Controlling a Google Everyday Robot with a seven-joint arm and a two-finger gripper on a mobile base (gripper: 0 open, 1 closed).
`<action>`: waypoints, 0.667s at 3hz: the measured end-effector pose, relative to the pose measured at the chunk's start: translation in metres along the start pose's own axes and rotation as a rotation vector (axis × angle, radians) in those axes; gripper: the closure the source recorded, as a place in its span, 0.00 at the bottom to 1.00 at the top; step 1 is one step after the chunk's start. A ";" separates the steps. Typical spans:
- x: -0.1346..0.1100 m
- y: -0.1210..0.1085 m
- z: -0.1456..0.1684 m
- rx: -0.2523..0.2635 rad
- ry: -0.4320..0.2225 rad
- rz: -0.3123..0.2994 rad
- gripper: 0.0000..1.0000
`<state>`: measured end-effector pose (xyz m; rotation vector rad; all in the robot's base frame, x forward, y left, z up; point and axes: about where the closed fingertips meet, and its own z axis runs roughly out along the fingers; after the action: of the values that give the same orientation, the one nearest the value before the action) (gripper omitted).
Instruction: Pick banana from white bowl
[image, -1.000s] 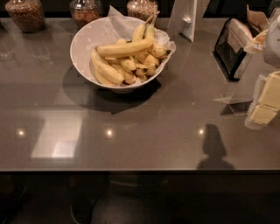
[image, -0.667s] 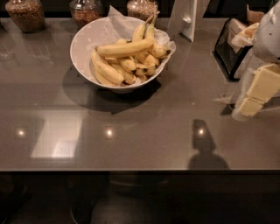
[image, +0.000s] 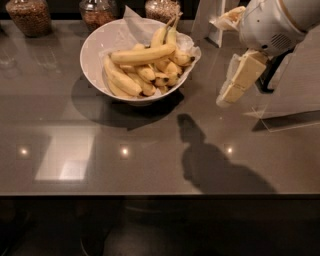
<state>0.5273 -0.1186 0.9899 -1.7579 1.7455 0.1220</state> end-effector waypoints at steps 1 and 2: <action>-0.028 -0.035 0.026 -0.010 -0.071 -0.072 0.00; -0.059 -0.060 0.054 -0.038 -0.097 -0.160 0.00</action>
Offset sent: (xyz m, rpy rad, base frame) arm 0.1065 0.1175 0.0124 0.0114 -0.0846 0.2923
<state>0.5962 -0.0469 0.9990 -1.8789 1.5372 0.1700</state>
